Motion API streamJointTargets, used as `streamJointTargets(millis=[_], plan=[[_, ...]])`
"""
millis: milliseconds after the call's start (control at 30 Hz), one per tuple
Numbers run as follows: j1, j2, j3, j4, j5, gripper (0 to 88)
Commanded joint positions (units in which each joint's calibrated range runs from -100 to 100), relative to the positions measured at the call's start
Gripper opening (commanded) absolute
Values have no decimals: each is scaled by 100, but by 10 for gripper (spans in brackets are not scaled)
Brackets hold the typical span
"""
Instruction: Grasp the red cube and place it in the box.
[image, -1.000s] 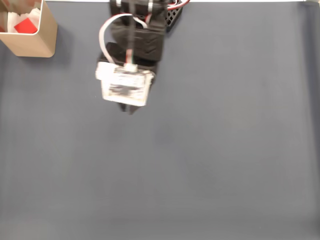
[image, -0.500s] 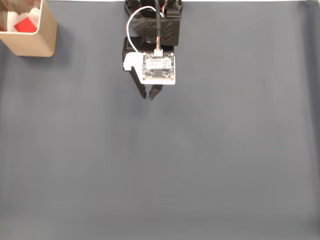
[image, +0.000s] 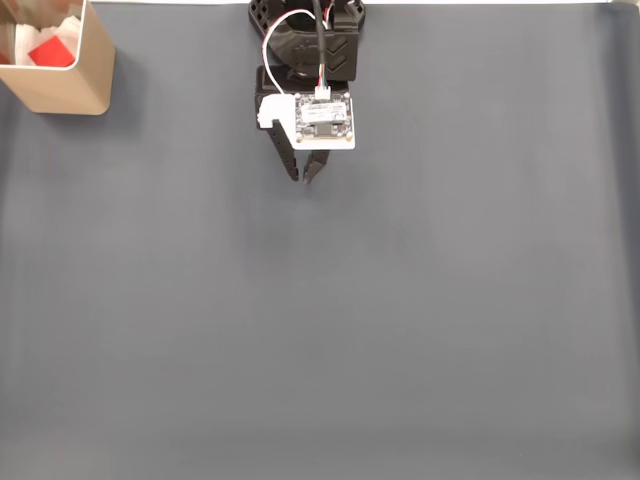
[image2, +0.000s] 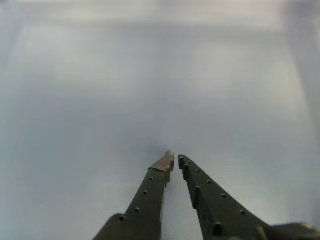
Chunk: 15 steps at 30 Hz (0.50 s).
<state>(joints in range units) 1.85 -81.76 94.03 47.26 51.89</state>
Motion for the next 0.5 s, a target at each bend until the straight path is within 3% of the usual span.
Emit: streamJointTargets(millis=[0,467], plan=[[-65,-351,159,-29,49,0],[-235,-1234,578,955,-132,0]])
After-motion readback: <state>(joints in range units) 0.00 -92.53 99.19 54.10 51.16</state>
